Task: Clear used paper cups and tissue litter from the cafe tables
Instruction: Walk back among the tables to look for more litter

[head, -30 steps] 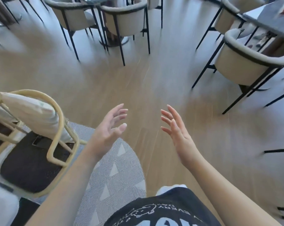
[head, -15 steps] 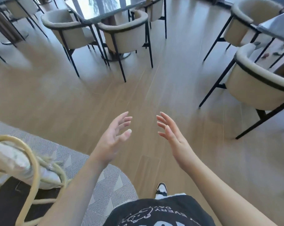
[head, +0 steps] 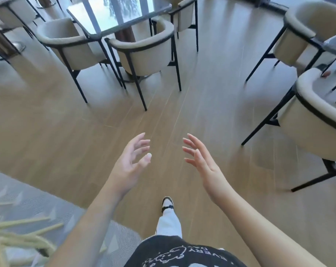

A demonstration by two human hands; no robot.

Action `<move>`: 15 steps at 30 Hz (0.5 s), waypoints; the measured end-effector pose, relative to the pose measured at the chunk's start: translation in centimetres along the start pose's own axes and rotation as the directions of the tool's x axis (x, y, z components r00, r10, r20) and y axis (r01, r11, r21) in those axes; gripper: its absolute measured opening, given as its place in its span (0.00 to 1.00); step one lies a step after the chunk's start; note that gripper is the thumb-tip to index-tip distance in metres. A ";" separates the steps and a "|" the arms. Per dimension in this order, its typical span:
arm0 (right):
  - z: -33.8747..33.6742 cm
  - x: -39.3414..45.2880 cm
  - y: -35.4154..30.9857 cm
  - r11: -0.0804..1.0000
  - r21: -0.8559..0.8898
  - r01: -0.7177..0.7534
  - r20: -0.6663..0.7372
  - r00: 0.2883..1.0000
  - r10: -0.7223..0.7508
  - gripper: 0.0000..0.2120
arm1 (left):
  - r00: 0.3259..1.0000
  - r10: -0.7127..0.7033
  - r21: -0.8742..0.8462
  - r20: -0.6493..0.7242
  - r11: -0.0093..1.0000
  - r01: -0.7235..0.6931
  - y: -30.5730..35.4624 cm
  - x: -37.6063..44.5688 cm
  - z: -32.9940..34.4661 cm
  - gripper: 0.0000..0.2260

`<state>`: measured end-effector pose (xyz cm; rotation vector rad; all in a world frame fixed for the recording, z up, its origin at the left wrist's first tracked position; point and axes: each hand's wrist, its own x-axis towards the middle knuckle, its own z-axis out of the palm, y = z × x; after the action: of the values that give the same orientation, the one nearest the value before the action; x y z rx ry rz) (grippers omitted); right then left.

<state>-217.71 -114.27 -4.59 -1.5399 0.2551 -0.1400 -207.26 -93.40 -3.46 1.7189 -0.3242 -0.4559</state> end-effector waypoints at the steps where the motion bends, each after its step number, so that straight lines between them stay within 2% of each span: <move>1: -0.1 2.2 -0.1 1.000 0.003 -0.005 -0.006 1.000 0.005 0.24 | 1.000 0.004 -0.003 0.004 1.000 -0.004 0.0 2.3 -0.6 0.30; 8: -1.4 15.5 -2.7 1.000 -0.025 0.004 -0.068 0.998 -0.006 0.26 | 0.996 0.054 -0.008 0.073 0.999 -0.054 2.7 16.4 -3.1 0.28; 15: -6.4 25.9 -4.0 0.999 -0.032 0.008 -0.106 0.994 -0.011 0.29 | 0.985 0.107 0.014 0.132 0.994 -0.109 6.1 29.8 -2.1 0.32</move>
<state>-194.05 -127.06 -2.63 -1.5678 0.3357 -0.2263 -179.79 -106.31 -0.78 1.6860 -0.5163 -0.4885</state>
